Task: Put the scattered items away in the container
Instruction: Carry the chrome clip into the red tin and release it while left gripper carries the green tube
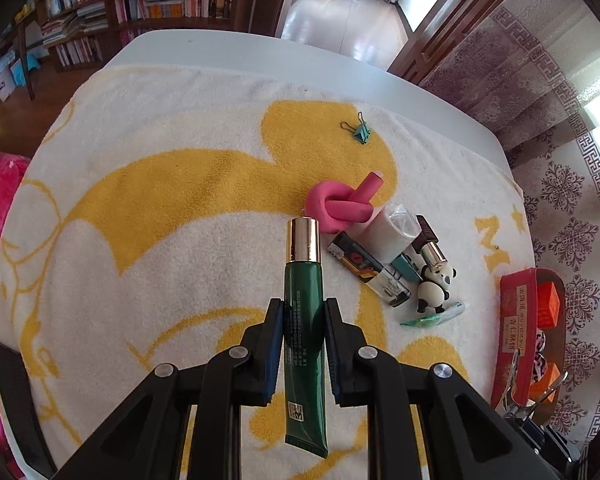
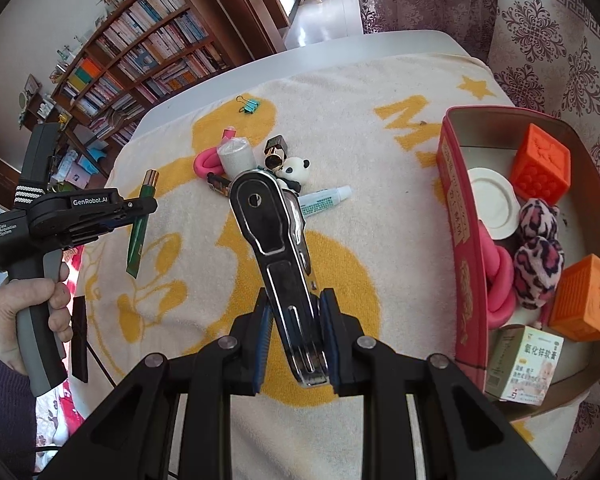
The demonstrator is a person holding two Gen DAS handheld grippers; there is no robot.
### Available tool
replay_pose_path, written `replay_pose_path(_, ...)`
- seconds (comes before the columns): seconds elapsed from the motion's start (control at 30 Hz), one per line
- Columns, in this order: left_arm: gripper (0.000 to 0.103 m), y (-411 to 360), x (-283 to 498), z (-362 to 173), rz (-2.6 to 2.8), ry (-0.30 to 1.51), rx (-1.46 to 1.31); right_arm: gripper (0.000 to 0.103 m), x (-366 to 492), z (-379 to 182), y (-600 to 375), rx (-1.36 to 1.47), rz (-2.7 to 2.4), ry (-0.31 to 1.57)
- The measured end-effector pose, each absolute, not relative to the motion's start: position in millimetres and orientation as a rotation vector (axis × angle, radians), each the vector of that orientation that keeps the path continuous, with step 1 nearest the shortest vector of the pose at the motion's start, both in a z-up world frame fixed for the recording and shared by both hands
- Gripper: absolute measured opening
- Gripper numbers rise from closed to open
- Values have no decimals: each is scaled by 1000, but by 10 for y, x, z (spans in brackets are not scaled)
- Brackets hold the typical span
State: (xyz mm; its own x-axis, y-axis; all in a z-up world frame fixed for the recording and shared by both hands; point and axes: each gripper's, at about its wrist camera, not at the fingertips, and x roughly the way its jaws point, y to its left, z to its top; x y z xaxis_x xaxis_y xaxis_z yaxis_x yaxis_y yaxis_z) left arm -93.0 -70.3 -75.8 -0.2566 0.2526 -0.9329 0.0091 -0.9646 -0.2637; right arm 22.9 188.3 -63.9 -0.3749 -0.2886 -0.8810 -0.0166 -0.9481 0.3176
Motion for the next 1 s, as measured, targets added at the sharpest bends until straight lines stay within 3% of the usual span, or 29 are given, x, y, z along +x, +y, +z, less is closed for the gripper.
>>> replay_pose_path(0.67, 21, 1079, -104, -253, 2159, -141, -1645, 26, 1007, -369, 3349, 1612, -2624, -668)
replay_pose_path(1.0, 21, 1401, 132, -147, 2158, -129, -1619, 26, 886, -320, 3705, 1564, -2682, -631)
